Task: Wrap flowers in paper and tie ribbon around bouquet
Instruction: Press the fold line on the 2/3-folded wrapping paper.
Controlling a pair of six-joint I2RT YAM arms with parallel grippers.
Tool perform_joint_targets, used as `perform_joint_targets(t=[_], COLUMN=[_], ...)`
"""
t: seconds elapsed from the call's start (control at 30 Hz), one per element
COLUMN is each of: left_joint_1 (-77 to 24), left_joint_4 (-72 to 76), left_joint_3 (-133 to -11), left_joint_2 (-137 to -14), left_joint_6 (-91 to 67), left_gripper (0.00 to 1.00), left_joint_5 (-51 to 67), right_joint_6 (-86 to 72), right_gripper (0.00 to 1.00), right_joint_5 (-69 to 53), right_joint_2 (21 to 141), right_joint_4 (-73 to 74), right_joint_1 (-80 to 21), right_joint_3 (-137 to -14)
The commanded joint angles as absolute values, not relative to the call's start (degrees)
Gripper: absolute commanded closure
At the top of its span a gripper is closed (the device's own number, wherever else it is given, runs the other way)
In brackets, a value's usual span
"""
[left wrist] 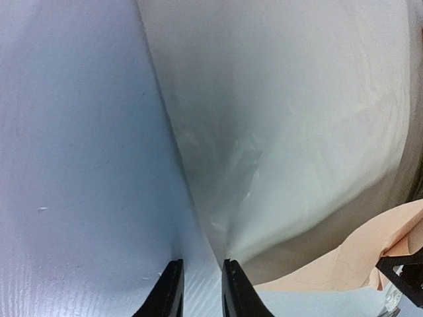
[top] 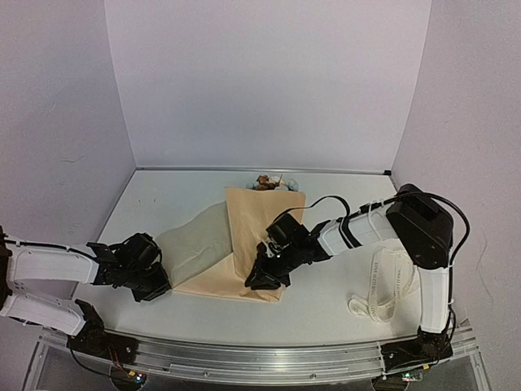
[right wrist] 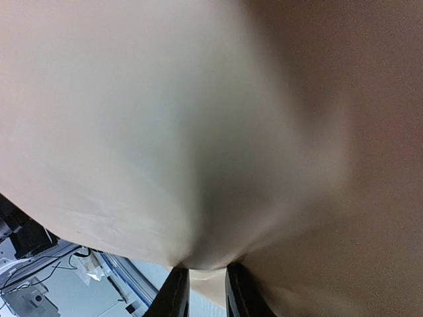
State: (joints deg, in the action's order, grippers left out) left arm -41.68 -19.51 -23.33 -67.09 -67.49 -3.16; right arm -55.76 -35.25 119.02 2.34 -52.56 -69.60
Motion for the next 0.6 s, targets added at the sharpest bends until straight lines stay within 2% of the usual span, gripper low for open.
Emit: perform_joint_targets(t=[0.0,0.23,0.37,0.57], left_joint_1=[-41.3,-41.4,-41.4,-41.5], left_joint_4=[-24.7,-17.6,-14.4,-11.7], left_joint_3=[-22.8,-21.3,-19.2,-17.6], left_joint_2=[-63.1,-59.1,-58.5,-60.3], left_joint_6=[-69.9,-76.4,-82.8,-87.6], left_gripper=[0.71,0.65,0.69,0.69], left_joint_5=[-3.4,1.9,2.9,2.7], right_joint_6=[-56.1,-55.8,-55.6,-55.4], right_gripper=[0.8,0.8,0.8,0.8], right_joint_5=[-34.8,-35.0,-35.4,-35.8], right_joint_2=[120.6,119.4,118.7,118.2], right_joint_4=[2.4,2.0,2.0,2.0], right_joint_1=[-52.9,-52.9,-52.9,-52.9], right_joint_3=[-68.8,-68.9,-69.6,-70.7])
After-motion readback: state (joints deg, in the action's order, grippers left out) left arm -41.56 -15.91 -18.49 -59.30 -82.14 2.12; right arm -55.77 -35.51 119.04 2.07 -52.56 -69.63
